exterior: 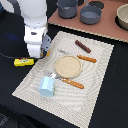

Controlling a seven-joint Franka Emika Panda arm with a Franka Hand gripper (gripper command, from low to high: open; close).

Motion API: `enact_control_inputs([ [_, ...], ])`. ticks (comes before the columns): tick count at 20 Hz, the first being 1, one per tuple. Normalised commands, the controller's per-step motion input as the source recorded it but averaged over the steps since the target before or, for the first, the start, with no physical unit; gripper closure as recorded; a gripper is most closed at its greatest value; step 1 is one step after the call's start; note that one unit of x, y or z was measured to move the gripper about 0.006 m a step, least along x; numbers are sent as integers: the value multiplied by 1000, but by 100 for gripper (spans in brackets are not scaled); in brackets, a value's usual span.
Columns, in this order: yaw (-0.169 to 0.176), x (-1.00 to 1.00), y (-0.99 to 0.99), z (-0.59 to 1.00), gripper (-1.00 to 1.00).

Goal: Interact with the objects in diverse but meaningful ways.

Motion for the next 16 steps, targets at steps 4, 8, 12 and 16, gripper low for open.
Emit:
enact_control_inputs([
  [4,-3,471,292,1000,100],
  [8,-58,846,143,844,100],
  [12,-78,909,-4,194,100],
  [16,-89,919,-47,165,100],
])
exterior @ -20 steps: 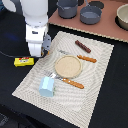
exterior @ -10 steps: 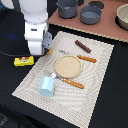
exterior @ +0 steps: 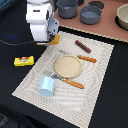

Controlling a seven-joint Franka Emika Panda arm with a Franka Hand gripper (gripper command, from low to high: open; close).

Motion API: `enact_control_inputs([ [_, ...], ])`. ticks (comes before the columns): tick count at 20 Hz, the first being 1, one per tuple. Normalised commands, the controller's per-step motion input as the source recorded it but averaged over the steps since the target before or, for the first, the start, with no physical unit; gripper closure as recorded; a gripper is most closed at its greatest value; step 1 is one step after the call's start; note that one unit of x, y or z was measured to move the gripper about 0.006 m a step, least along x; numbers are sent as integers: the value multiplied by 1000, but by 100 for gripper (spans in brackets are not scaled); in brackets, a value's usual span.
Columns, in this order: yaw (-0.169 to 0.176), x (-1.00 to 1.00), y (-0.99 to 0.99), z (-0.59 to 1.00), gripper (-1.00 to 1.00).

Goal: Interact with the objects in diverse but meaningful ways.

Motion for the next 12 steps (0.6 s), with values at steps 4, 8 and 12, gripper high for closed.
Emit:
enact_control_inputs([
  [4,-93,899,-87,159,100],
  [8,-89,884,-169,216,100],
  [12,-83,837,-187,89,100],
])
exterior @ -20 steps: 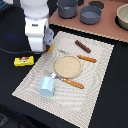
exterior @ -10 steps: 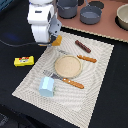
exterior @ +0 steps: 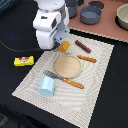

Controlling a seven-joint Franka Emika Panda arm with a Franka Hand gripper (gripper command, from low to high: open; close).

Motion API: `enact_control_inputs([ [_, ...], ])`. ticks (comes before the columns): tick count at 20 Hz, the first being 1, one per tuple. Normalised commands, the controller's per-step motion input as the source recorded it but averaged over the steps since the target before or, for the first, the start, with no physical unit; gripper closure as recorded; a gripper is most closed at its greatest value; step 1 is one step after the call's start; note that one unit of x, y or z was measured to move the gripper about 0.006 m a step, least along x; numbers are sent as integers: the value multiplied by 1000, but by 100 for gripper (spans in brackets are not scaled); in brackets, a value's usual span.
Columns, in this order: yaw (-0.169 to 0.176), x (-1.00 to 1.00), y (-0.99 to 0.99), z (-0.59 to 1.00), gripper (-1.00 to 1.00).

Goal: Interact with the objects in diverse but meaningful ways.

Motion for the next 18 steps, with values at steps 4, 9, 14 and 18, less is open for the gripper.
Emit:
enact_control_inputs([
  [4,-76,862,-254,90,100],
  [9,-70,867,-251,95,100],
  [14,-64,829,-301,60,100],
  [18,-56,807,-288,34,100],
])
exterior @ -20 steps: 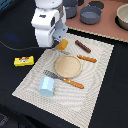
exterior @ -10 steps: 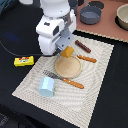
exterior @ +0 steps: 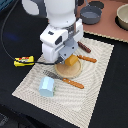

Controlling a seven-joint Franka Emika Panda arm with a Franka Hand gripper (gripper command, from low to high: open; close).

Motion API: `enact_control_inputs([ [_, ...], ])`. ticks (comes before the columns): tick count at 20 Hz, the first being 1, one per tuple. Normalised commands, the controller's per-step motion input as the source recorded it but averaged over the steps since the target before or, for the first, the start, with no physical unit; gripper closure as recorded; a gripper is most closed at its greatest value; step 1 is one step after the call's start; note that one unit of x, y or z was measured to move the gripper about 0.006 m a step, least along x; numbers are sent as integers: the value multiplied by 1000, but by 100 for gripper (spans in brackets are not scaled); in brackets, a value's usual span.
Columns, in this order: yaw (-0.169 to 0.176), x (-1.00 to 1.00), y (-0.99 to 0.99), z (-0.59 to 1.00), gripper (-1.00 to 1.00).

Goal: Interact with the objects in diverse but meaningful ways.

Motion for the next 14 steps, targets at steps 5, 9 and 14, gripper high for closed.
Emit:
enact_control_inputs([
  [5,-52,720,-172,37,-100],
  [9,-3,426,14,379,-100],
  [14,45,235,218,992,-100],
])
